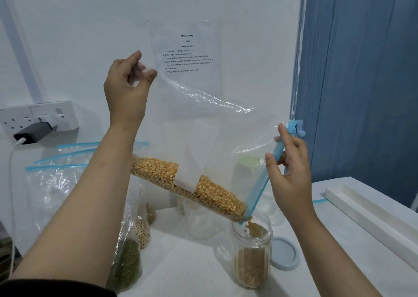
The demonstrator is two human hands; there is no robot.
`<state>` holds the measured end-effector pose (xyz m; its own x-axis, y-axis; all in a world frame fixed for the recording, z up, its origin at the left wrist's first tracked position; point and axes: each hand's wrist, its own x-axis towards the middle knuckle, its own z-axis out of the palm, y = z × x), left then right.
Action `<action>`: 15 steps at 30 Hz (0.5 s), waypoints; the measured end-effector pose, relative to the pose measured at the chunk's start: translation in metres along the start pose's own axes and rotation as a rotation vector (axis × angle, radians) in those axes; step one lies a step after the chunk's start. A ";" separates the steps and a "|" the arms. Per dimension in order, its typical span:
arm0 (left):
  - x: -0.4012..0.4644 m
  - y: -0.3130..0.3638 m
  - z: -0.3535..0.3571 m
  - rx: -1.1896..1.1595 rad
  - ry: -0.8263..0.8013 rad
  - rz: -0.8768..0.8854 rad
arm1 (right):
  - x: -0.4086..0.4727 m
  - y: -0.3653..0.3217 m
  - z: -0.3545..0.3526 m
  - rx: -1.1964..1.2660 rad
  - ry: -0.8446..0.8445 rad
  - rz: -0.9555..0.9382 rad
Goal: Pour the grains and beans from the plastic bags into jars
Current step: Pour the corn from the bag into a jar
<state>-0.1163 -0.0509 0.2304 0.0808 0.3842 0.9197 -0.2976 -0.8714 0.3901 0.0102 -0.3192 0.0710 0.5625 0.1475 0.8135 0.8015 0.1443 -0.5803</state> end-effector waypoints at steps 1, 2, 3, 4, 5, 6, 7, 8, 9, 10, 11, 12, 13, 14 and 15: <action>0.000 0.000 0.000 -0.001 -0.001 -0.002 | 0.000 0.000 0.000 0.001 0.000 0.001; 0.000 -0.001 0.000 -0.001 -0.004 -0.003 | 0.000 0.000 0.000 0.000 -0.001 0.004; 0.000 -0.001 0.001 -0.001 -0.005 -0.003 | 0.000 0.001 0.000 -0.001 -0.002 0.007; -0.001 -0.001 0.001 -0.003 -0.004 -0.003 | 0.000 0.001 0.000 -0.001 -0.003 0.008; -0.001 -0.002 0.001 -0.004 -0.002 -0.003 | 0.000 0.002 -0.001 0.000 -0.003 0.007; -0.002 -0.002 0.001 -0.003 -0.002 -0.001 | 0.000 0.002 -0.001 -0.002 -0.003 0.006; -0.002 -0.002 0.002 -0.002 -0.003 0.001 | -0.001 0.002 -0.001 -0.006 -0.003 0.007; -0.002 -0.002 0.002 -0.002 -0.003 0.003 | -0.001 0.002 -0.001 -0.008 -0.004 0.010; -0.001 -0.002 0.002 0.000 -0.002 0.004 | -0.001 0.002 -0.002 -0.010 -0.004 0.014; -0.001 -0.002 0.002 0.002 -0.001 0.006 | -0.001 0.002 -0.002 -0.013 -0.004 0.019; -0.001 -0.002 0.003 0.003 0.000 0.006 | -0.001 0.002 -0.002 -0.015 -0.002 0.022; 0.000 -0.002 0.003 0.002 0.001 0.006 | -0.001 0.002 -0.002 -0.016 -0.001 0.025; 0.000 -0.002 0.003 0.001 0.001 0.005 | -0.002 0.002 -0.002 -0.016 0.000 0.028; -0.001 -0.002 0.003 0.000 0.001 0.005 | -0.003 0.002 -0.002 -0.014 -0.001 0.031; -0.001 -0.002 0.003 0.001 0.000 0.007 | -0.003 0.002 -0.003 -0.013 -0.001 0.033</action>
<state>-0.1130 -0.0501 0.2291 0.0784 0.3782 0.9224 -0.2969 -0.8744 0.3838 0.0107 -0.3219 0.0675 0.5887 0.1529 0.7938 0.7850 0.1262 -0.6065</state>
